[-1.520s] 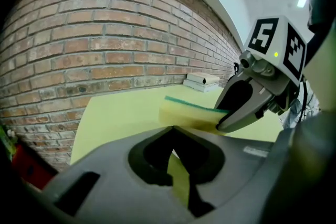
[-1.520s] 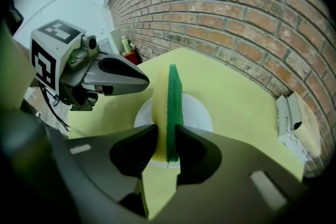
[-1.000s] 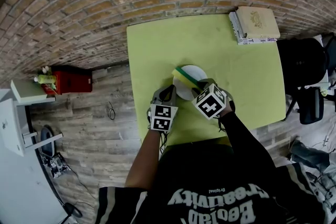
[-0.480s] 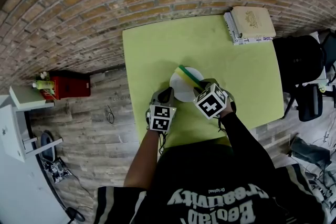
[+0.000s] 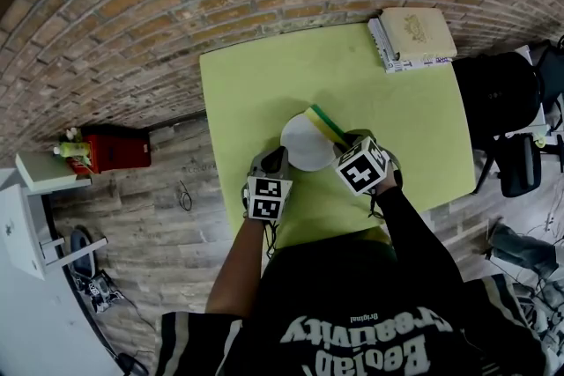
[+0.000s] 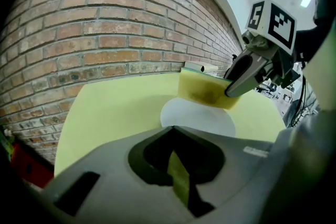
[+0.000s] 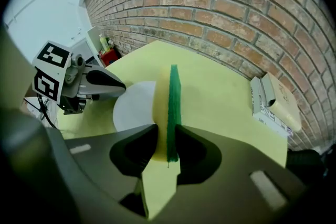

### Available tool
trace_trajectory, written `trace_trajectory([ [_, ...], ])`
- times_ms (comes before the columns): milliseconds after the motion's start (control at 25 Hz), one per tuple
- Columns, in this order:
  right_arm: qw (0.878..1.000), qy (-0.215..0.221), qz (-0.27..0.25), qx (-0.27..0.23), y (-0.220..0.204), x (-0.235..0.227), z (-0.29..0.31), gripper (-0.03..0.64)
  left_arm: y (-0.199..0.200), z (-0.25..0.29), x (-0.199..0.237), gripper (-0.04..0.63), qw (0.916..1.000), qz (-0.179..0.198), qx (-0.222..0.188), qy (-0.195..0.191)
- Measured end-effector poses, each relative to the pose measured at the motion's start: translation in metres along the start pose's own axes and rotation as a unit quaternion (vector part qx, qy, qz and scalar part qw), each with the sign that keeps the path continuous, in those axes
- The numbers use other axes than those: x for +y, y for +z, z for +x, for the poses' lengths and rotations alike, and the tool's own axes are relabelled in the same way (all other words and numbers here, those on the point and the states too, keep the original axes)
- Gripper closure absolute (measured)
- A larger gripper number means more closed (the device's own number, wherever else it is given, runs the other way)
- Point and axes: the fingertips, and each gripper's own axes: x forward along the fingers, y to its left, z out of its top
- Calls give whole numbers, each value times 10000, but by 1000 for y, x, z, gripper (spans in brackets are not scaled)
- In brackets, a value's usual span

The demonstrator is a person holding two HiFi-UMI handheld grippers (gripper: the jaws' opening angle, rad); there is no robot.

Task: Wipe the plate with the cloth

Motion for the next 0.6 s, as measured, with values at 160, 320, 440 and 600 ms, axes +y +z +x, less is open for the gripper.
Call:
trace_trajectory([
  [160,9999,-94,101,37,-8,-9,-3,497,0,0,0,588,10000,-3,7,1],
  [320,9997,-151,176,44,-16,-14,-4,497,0,0,0,588,10000,-12,2,-11],
  [440,9996,-160,214,33,-17,-15,-4,497,0,1,0,588,10000,-3,-2,-4],
  [600,9996,-172,223,-1,-16,-14,-4,497,0,1,0,588,10000,2,-4,19],
])
